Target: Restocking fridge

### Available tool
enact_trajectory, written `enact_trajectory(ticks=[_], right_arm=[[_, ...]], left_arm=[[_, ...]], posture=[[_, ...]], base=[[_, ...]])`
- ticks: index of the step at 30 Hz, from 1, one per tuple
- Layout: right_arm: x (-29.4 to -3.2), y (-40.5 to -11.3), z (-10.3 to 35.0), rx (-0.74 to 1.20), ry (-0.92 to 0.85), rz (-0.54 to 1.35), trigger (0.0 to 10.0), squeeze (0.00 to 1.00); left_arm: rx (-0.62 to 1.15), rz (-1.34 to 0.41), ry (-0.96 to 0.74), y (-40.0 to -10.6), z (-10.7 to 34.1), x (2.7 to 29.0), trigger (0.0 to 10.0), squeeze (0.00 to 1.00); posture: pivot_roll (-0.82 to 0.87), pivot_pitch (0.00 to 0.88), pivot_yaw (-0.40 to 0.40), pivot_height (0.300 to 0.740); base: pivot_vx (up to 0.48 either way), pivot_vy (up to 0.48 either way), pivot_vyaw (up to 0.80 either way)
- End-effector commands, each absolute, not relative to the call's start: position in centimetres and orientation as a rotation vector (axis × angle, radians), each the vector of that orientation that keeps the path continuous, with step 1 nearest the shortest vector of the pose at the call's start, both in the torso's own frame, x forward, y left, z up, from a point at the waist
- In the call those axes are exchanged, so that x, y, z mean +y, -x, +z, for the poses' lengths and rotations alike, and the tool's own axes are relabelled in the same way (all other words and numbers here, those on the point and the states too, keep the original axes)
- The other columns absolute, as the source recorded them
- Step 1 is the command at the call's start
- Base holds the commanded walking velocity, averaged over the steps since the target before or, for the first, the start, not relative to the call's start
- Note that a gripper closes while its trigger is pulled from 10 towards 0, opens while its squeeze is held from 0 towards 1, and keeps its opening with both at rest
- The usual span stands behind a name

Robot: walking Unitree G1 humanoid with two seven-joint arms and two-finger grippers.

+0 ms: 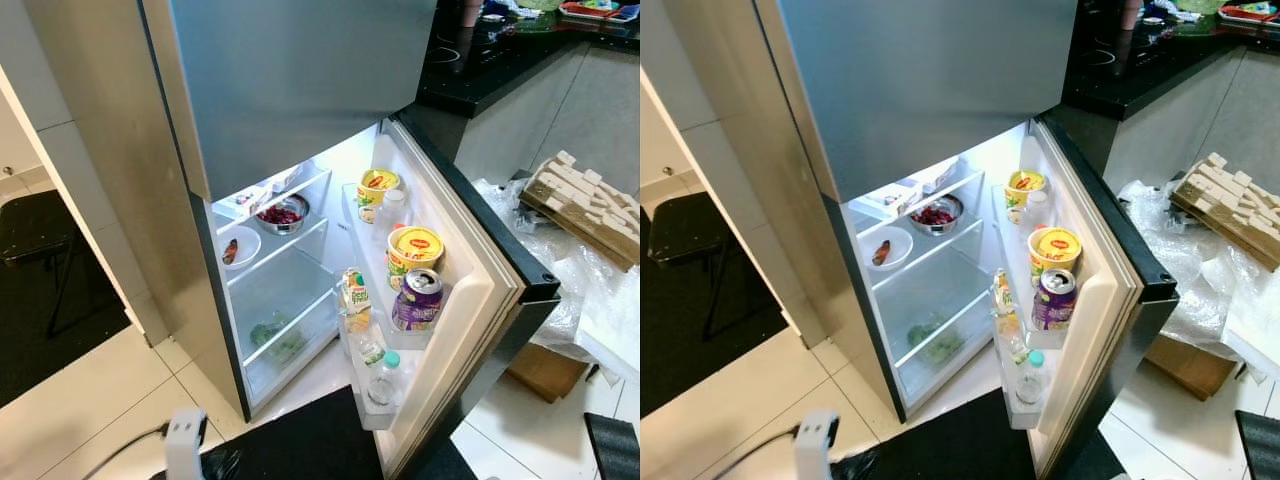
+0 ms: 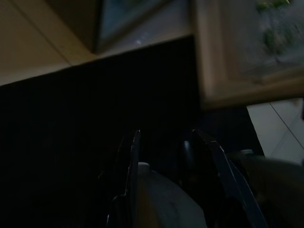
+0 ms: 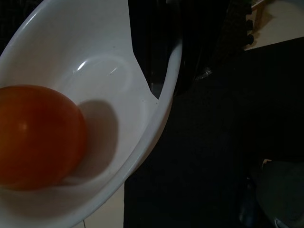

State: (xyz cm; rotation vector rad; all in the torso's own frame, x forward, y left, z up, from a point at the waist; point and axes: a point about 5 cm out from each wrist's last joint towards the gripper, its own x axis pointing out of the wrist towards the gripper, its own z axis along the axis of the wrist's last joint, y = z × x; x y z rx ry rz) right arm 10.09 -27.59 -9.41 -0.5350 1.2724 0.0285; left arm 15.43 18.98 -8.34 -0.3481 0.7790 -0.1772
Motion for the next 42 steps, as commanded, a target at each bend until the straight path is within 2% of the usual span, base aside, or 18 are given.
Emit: enact_trajectory(ticks=[1, 5, 14, 30, 42], right_arm=[[-27.8, -10.0, -9.4, 1.273, 0.534, 0.005, 10.0, 0.0], [-27.9, -9.8, -9.4, 1.279, 0.534, 0.0, 10.0, 0.0], [-28.0, -9.5, -9.4, 1.3, 0.528, -0.008, 10.0, 0.0], [-28.6, -9.1, -9.3, 1.324, 0.527, -0.028, 10.0, 0.0], [-28.3, -9.2, -9.4, 1.324, 0.517, -0.022, 10.0, 0.0]], left_arm=[[0.738, -0.12, 0.341, -16.0, -7.9, 19.9, 10.0, 0.0], [0.694, -0.084, 0.35, -17.3, -7.4, 20.0, 10.0, 0.0], [0.735, -0.101, 0.316, -16.9, -7.8, 19.5, 10.0, 0.0], [0.685, -0.109, 0.282, -18.4, -7.2, 18.8, 10.0, 0.0], [0.783, -0.073, 0.257, -16.0, -8.4, 19.0, 10.0, 0.0]], posture=[[-0.05, 0.0, -0.01, 0.74], [-0.05, 0.0, -0.01, 0.74], [-0.05, 0.0, -0.008, 0.74], [-0.05, 0.0, -0.011, 0.74], [-0.05, 0.0, -0.009, 0.74]], base=[[0.0, 0.0, 0.0], [0.0, 0.0, 0.0], [0.0, 0.0, 0.0], [0.0, 0.0, -0.73], [0.0, 0.0, -0.73]])
